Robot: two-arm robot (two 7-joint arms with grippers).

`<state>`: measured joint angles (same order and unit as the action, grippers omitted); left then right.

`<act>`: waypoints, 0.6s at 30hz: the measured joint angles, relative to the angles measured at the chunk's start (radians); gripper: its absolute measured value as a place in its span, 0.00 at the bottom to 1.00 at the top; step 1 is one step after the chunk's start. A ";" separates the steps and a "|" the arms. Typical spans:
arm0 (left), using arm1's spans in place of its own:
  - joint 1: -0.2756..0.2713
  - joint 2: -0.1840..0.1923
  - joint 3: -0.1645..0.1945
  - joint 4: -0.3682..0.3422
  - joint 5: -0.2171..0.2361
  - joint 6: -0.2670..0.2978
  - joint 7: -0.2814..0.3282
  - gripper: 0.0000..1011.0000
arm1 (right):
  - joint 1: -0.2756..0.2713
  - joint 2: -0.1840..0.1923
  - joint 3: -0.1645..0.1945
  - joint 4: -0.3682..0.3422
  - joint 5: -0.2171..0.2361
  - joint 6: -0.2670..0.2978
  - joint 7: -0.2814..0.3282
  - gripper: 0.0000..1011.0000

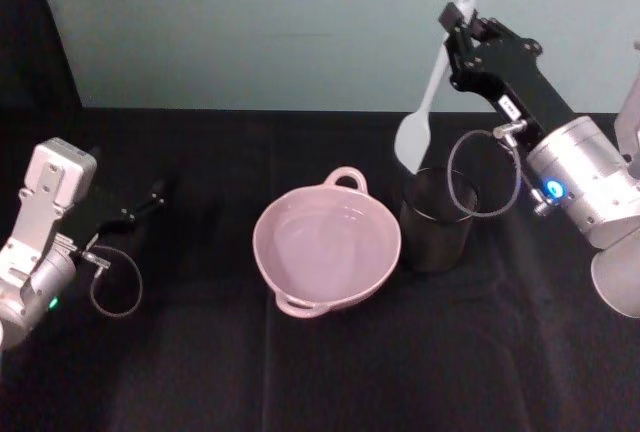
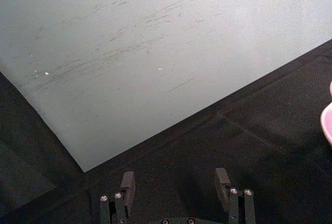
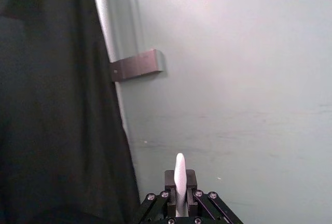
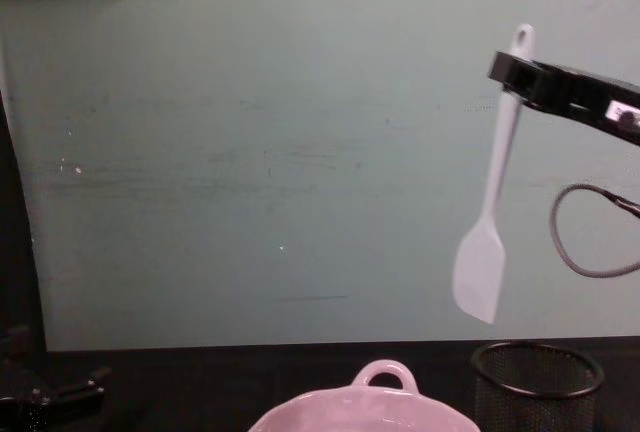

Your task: Use the one hand to pick up the spoon and stir the clear water in the bowl.

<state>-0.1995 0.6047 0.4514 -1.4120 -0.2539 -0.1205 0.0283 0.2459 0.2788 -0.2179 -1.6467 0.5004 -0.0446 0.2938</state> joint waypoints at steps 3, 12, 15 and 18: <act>0.000 0.000 0.000 0.000 0.000 0.000 0.000 1.00 | -0.004 -0.001 0.014 0.014 0.007 -0.004 -0.010 0.11; 0.000 0.000 0.000 0.000 0.000 0.000 0.000 1.00 | -0.020 -0.029 0.052 0.077 0.046 -0.018 -0.034 0.11; 0.000 0.000 0.000 0.000 0.000 0.000 0.000 1.00 | -0.027 -0.040 0.062 0.094 0.058 -0.024 -0.042 0.11; 0.000 0.000 0.000 0.000 0.000 0.000 0.000 1.00 | -0.032 -0.047 0.069 0.108 0.062 -0.028 -0.048 0.11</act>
<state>-0.1995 0.6047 0.4514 -1.4120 -0.2539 -0.1205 0.0283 0.2138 0.2316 -0.1491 -1.5390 0.5628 -0.0730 0.2462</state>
